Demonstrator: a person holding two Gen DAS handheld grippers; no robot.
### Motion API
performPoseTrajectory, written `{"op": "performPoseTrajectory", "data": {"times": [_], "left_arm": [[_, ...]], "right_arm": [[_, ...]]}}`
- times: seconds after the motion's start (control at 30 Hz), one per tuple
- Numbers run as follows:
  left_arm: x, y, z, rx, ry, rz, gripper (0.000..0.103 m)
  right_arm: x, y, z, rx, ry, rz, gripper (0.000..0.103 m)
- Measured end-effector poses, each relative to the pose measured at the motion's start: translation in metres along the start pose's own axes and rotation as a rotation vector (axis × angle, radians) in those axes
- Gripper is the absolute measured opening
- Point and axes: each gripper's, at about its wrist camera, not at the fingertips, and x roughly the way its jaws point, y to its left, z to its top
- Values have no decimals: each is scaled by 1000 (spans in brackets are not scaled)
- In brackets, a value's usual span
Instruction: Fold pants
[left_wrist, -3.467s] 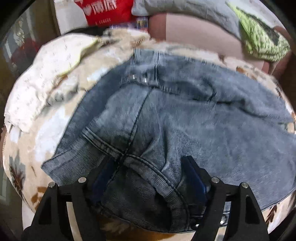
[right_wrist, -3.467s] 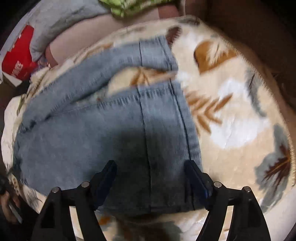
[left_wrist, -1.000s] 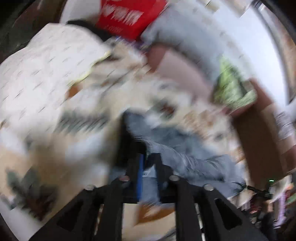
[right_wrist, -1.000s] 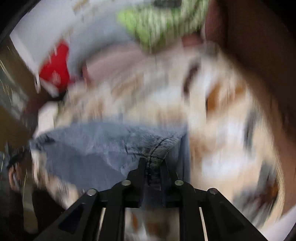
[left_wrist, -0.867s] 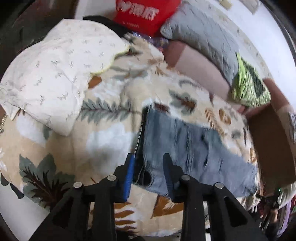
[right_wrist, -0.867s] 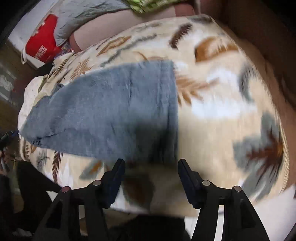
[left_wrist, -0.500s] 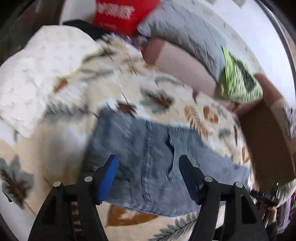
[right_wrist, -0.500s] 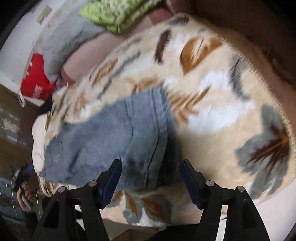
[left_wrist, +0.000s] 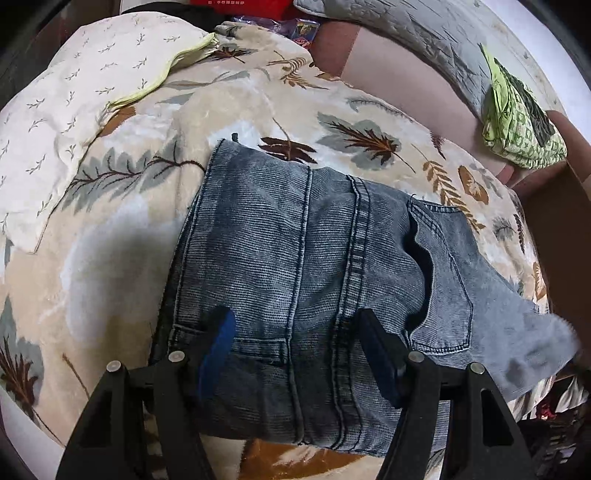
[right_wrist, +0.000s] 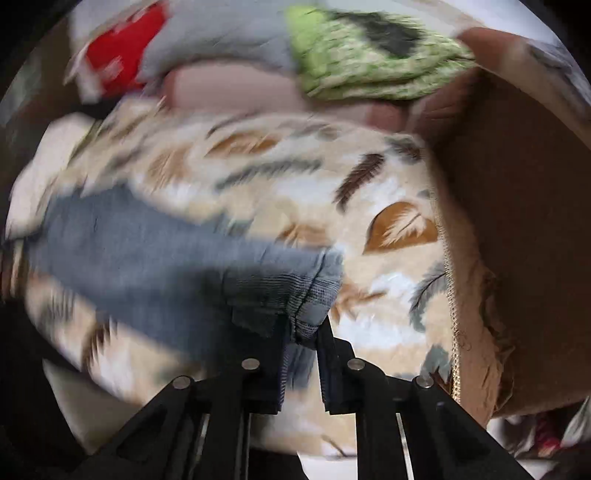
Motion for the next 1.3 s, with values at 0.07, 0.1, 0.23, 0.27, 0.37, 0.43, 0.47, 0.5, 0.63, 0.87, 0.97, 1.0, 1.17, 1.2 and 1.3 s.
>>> {"op": "performPoseTrajectory", "data": {"times": [0.07, 0.1, 0.23, 0.27, 0.37, 0.43, 0.47, 0.5, 0.63, 0.87, 0.97, 1.0, 1.17, 1.2, 1.3], "left_arm": [[1, -2, 1, 2, 2, 2, 69], [-1, -3, 1, 6, 3, 5, 69], [-10, -11, 2, 17, 10, 39, 69], [-14, -13, 3, 14, -1, 42, 69], [-21, -25, 7, 42, -37, 39, 69], [-12, -31, 6, 71, -14, 62, 69], [-6, -31, 4, 74, -1, 72, 69], [0, -29, 3, 69, 11, 78, 69], [6, -20, 1, 47, -4, 56, 71], [9, -22, -1, 105, -27, 69, 75], [8, -21, -2, 116, -38, 65, 75], [7, -21, -2, 117, -37, 69, 75], [7, -25, -1, 115, -33, 87, 76], [7, -24, -1, 115, -33, 85, 76], [7, -23, -1, 113, -32, 80, 76]], "right_arm": [[54, -7, -30, 9, 151, -32, 34], [65, -15, -39, 55, 164, -23, 35], [34, -58, -44, 333, -59, 152, 68], [24, -68, -40, 379, -114, 162, 72], [20, -93, -16, 501, -173, 222, 73], [45, -108, 7, 592, -130, 298, 73], [59, -109, 16, 626, -102, 328, 73], [76, -111, 25, 664, -49, 372, 73], [113, -99, 43, 713, 42, 506, 52], [70, -70, 74, 519, -122, 234, 12], [17, -49, 74, 404, -359, 120, 12], [28, -50, 72, 413, -339, 113, 13], [124, -74, 44, 573, -28, 99, 49], [116, -80, 37, 633, -89, 163, 55], [88, -83, 20, 682, -230, 274, 71]]}}
